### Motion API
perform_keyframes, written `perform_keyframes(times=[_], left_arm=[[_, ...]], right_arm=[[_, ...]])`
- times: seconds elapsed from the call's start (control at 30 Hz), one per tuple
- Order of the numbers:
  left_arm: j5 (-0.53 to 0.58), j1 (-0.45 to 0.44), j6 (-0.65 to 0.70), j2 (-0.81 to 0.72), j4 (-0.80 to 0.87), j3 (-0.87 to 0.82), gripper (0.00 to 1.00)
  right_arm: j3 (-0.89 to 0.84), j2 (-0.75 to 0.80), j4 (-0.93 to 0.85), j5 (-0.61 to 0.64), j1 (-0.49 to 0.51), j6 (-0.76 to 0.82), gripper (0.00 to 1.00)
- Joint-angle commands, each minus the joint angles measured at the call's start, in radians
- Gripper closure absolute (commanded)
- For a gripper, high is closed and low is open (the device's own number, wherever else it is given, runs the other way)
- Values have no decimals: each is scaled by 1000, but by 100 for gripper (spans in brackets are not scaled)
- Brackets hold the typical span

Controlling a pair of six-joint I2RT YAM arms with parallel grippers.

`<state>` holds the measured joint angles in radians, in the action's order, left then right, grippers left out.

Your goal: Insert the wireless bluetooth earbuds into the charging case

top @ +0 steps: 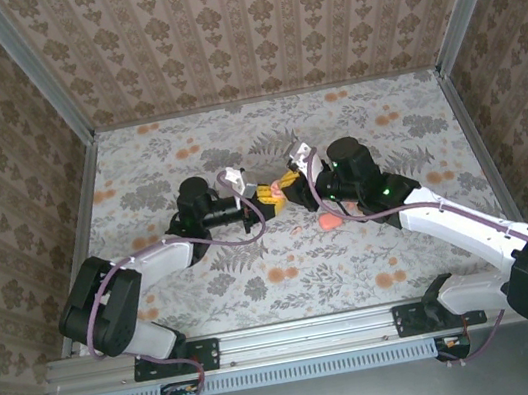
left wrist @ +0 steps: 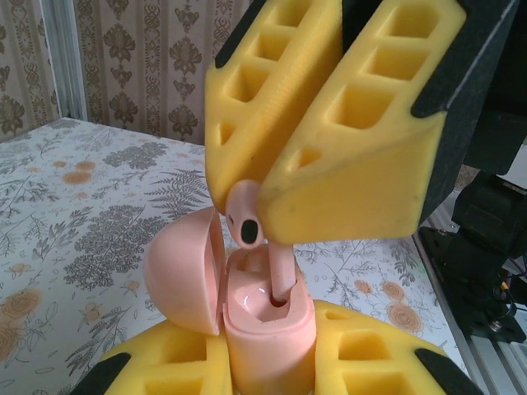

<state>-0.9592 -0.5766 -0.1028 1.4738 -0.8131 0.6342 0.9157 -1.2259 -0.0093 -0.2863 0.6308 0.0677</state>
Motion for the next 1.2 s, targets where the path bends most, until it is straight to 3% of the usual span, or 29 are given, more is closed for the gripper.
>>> perform_keyframes(times=[0.0,0.2,1.17], left_arm=[[-30,-3,-16,-1,-21,38,82],[-39,-3,-18,-4,-21,44,82],[-22,-3,24,-1,9,34,83]], right_arm=[[27,-5,-50,-28,-5,42,83],[34,-17,-63,-42,-5,58,82],[73,29,-67,-65,-5,-3,60]])
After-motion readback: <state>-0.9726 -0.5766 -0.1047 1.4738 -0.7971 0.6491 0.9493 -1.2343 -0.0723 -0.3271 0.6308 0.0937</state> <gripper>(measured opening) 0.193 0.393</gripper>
